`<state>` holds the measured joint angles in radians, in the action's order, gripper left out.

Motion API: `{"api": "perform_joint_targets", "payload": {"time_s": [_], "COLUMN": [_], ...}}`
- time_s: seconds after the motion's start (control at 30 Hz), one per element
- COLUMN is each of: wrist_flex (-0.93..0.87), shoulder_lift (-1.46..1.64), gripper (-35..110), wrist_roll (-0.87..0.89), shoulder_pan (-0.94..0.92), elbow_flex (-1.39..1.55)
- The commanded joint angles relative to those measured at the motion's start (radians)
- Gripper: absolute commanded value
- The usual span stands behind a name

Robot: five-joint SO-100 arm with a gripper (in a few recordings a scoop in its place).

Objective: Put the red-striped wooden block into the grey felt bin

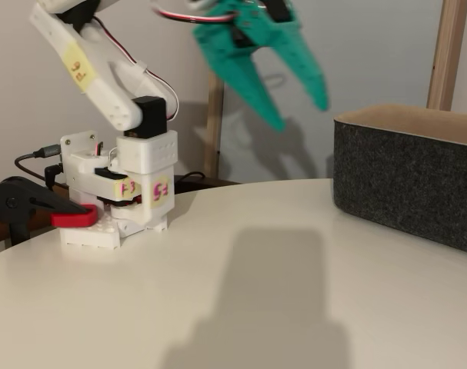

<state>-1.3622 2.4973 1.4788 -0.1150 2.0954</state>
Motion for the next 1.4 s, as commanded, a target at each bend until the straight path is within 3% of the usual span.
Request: {"api": "perform_joint_targets", "payload": {"time_s": [0.0, 0.17, 0.77, 1.37], "wrist_flex": [0.083, 0.299, 0.305, 0.287], "shoulder_lift": [0.063, 0.127, 0.824, 0.882], "gripper": [10, 0, 0, 0], "wrist_roll": [0.041, 0.021, 0.074, 0.052], "shoulder_pan": [-0.190, -0.354, -0.655, -0.727], "elbow_flex": [0.038, 0.186, 0.968, 1.049]}}
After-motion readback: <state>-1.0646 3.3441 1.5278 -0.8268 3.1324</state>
